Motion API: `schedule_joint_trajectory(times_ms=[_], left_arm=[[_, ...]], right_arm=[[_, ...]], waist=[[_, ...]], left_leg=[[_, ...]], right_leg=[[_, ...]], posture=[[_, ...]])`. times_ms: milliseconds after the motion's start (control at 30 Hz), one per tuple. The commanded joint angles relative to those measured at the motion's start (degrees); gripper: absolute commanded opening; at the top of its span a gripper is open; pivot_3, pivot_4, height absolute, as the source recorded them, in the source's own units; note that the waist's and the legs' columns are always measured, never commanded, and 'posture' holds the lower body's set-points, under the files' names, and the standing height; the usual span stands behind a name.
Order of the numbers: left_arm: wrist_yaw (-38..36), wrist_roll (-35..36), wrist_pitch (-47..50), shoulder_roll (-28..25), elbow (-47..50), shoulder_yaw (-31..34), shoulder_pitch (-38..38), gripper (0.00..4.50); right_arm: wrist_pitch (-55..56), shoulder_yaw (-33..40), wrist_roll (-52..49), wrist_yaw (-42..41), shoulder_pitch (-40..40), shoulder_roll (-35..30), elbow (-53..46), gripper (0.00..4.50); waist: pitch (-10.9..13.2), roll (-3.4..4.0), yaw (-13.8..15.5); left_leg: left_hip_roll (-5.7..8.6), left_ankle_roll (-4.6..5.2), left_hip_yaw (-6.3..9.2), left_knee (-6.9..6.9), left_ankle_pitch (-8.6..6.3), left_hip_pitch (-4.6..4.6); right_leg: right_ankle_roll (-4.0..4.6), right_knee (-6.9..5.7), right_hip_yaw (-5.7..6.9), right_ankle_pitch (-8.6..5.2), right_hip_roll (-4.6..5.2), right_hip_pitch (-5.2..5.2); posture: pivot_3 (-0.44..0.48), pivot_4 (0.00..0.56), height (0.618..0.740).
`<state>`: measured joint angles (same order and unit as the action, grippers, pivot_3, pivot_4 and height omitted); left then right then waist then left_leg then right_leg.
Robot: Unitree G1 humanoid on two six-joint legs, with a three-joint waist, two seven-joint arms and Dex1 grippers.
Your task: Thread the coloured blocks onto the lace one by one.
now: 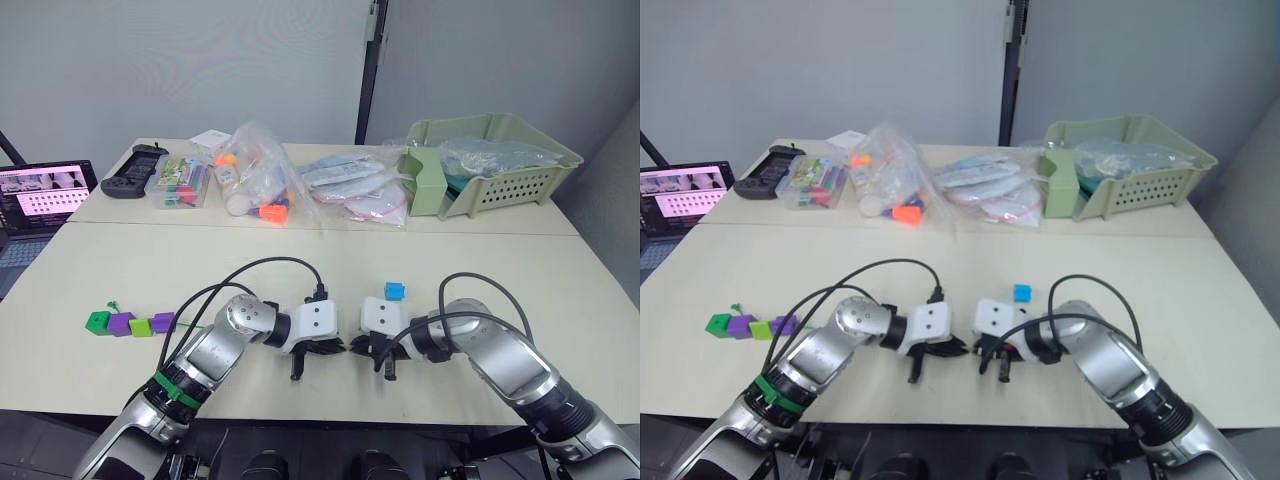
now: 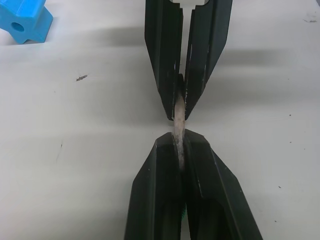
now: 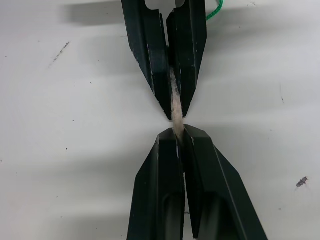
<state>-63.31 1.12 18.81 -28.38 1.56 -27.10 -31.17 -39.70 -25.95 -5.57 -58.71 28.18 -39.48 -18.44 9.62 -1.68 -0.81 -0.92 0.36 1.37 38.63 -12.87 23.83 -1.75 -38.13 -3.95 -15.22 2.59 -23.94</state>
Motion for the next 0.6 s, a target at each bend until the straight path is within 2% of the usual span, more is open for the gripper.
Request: schedule_joint_trajectory(times_ms=[33, 167, 333, 467, 600], left_arm=[[0.60, 0.01, -0.56, 0.82, 0.37, 0.66, -0.83, 0.02], [-0.16, 0.57, -0.46, 1.04, 0.50, 0.97, -0.80, 0.02], [-1.71, 0.79, 0.30, 0.10, 0.92, 0.90, -0.75, 0.00], [-2.39, 0.72, 0.19, -0.95, 1.10, 1.22, -0.53, 0.00], [-2.64, 0.95, 0.44, -1.63, 0.92, 1.64, -0.25, 0.00]], right_arm=[[0.43, -0.05, -0.03, -0.63, -0.51, -0.78, -1.96, 0.00], [0.39, 1.06, -0.57, 0.67, -1.89, -0.32, -2.20, 0.00], [-3.27, 8.19, -3.47, 4.43, -6.88, -0.08, -5.40, 1.71], [-11.28, 19.74, -7.59, 13.17, -15.08, 4.33, -13.82, 3.06], [-15.44, 24.88, -7.36, 23.23, -21.65, 11.41, -19.16, 3.06]], waist=[[0.00, 0.00, 0.07], [0.00, 0.00, 0.07], [0.00, 0.00, 0.13], [0.00, 0.00, 0.20], [-0.01, 0.00, -0.02]], left_leg=[[0.00, 0.00, 0.00, 0.01, 0.00, 0.00], [0.00, 0.00, 0.01, 0.02, 0.00, 0.00], [0.02, 0.00, 0.03, 0.03, 0.00, 0.02], [0.01, 0.00, 0.07, 0.04, 0.00, 0.02], [-0.01, 0.00, 0.08, 0.04, 0.00, 0.02]], right_leg=[[0.00, 0.00, 0.00, 0.00, 0.00, 0.00], [0.00, 0.00, 0.00, 0.00, 0.00, 0.02], [-0.01, -0.01, 0.00, 0.00, 0.02, 0.03], [-0.02, -0.02, 0.02, 0.01, 0.00, 0.05], [-0.02, -0.03, 0.00, 0.01, -0.02, 0.05]], posture=[[0.000, 0.150, 0.740], [0.000, 0.150, 0.740], [0.000, 0.150, 0.740], [0.000, 0.150, 0.740], [0.000, 0.150, 0.740]])
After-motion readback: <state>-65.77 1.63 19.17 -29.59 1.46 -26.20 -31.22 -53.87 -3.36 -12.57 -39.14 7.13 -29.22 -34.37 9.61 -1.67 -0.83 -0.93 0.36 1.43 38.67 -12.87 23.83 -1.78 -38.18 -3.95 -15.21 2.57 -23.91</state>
